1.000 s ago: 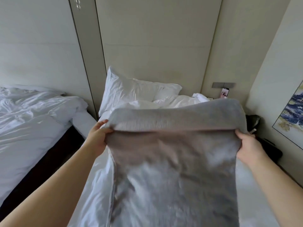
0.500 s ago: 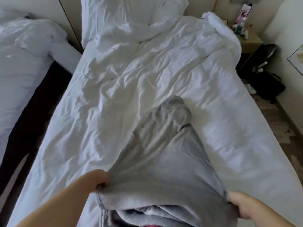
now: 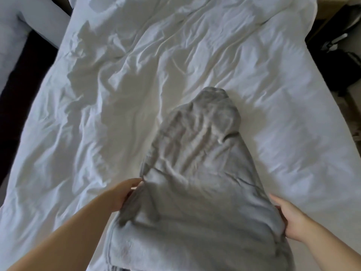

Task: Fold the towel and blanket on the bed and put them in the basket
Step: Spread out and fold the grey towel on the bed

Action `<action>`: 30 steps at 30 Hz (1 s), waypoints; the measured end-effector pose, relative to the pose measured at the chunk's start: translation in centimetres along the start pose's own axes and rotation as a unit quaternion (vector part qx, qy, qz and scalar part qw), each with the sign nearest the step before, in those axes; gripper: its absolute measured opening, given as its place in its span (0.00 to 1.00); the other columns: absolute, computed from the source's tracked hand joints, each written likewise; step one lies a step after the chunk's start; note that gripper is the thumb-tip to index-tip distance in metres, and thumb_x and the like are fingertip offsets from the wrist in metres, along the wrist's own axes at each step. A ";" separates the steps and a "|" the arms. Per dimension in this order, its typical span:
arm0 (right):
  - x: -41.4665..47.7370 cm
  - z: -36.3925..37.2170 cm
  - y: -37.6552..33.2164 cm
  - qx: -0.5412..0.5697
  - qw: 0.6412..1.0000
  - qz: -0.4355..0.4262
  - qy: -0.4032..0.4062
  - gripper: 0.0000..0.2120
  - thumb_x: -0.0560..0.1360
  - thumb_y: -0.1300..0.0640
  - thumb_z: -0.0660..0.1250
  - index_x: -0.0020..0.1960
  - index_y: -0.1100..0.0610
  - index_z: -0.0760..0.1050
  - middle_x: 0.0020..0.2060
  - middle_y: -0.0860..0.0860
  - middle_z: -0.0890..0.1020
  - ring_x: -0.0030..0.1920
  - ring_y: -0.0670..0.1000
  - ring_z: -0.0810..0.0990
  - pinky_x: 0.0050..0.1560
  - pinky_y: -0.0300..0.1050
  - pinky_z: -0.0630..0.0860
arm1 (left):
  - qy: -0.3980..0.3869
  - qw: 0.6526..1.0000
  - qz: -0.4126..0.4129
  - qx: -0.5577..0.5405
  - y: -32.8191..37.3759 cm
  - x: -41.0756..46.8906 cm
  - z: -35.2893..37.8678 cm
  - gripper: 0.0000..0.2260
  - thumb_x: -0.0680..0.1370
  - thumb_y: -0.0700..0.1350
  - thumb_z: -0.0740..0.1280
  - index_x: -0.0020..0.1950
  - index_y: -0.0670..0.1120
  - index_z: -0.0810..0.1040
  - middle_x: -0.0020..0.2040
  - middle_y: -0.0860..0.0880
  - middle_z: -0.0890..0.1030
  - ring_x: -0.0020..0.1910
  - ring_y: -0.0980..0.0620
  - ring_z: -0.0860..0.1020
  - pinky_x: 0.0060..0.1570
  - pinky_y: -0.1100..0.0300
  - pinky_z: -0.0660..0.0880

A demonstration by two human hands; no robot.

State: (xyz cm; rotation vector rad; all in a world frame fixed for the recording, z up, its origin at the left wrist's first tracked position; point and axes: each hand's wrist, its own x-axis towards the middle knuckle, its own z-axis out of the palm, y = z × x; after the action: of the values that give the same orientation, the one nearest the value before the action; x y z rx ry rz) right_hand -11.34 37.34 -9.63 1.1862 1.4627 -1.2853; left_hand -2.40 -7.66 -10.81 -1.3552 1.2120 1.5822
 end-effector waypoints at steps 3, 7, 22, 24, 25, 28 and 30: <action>-0.3 0.6 -1.0 -0.039 0.998 0.037 -0.030 0.20 0.73 0.48 0.67 0.46 0.67 0.84 0.46 0.64 0.84 0.40 0.62 0.85 0.47 0.53 0.79 | -0.007 1.000 -0.013 -0.023 1.7 1.2 0.7 0.15 0.77 0.50 0.66 0.45 0.37 0.81 0.40 0.40 0.82 0.37 0.43 0.81 0.45 0.52 0.79; -2.9 1.8 -3.1 -0.034 0.999 -0.010 -0.029 0.17 0.75 0.54 0.65 0.41 0.67 0.84 0.39 0.63 0.85 0.34 0.59 0.85 0.31 0.49 0.81 | -0.005 0.999 -0.032 0.016 3.7 -0.3 1.8 0.16 0.73 0.49 0.70 0.52 0.37 0.81 0.48 0.38 0.84 0.46 0.40 0.81 0.50 0.49 0.79; -36.1 1.3 -23.6 0.362 0.727 -0.557 -0.177 0.18 0.74 0.61 0.52 0.59 0.60 0.74 0.54 0.55 0.82 0.55 0.54 0.81 0.59 0.49 0.73 | -0.041 0.773 0.580 -0.253 24.8 -33.8 -0.3 0.14 0.75 0.34 0.56 0.47 0.47 0.79 0.42 0.48 0.80 0.41 0.53 0.78 0.45 0.62 0.75; -37.5 1.6 -23.0 0.342 0.720 -0.570 -0.199 0.19 0.71 0.62 0.54 0.59 0.60 0.75 0.53 0.55 0.83 0.55 0.55 0.81 0.59 0.50 0.73 | -0.042 0.779 0.581 -0.231 24.6 -35.6 -0.8 0.17 0.74 0.34 0.56 0.35 0.45 0.81 0.33 0.49 0.79 0.35 0.53 0.78 0.36 0.64 0.75; -37.6 1.9 -22.5 0.321 0.732 -0.568 -0.196 0.19 0.68 0.63 0.57 0.57 0.59 0.76 0.50 0.55 0.84 0.53 0.54 0.81 0.58 0.50 0.73 | -0.047 0.786 0.580 -0.209 24.1 -36.0 -1.1 0.18 0.73 0.36 0.57 0.29 0.45 0.81 0.29 0.49 0.79 0.31 0.53 0.78 0.31 0.64 0.75; -34.8 2.9 -20.1 0.285 0.792 -0.519 -0.146 0.21 0.59 0.59 0.65 0.51 0.58 0.78 0.39 0.54 0.86 0.44 0.54 0.84 0.54 0.50 0.74 | -0.076 0.824 0.553 -0.091 22.2 -34.7 -1.8 0.10 0.70 0.51 0.71 0.43 0.46 0.86 0.40 0.48 0.85 0.40 0.51 0.84 0.40 0.59 0.79; -31.0 3.2 -17.6 0.246 0.845 -0.466 -0.090 0.13 0.65 0.57 0.67 0.50 0.57 0.79 0.37 0.55 0.86 0.40 0.55 0.85 0.48 0.49 0.76 | -0.026 0.863 0.504 -0.037 20.6 -31.3 -2.4 0.22 0.67 0.57 0.76 0.57 0.49 0.81 0.51 0.47 0.84 0.52 0.48 0.82 0.53 0.53 0.77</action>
State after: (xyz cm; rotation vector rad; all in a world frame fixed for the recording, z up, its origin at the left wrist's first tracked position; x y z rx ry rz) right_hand -22.25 29.89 23.60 0.5609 1.6734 -2.4764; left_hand -14.76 -14.49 23.98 -0.6753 2.0126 2.3366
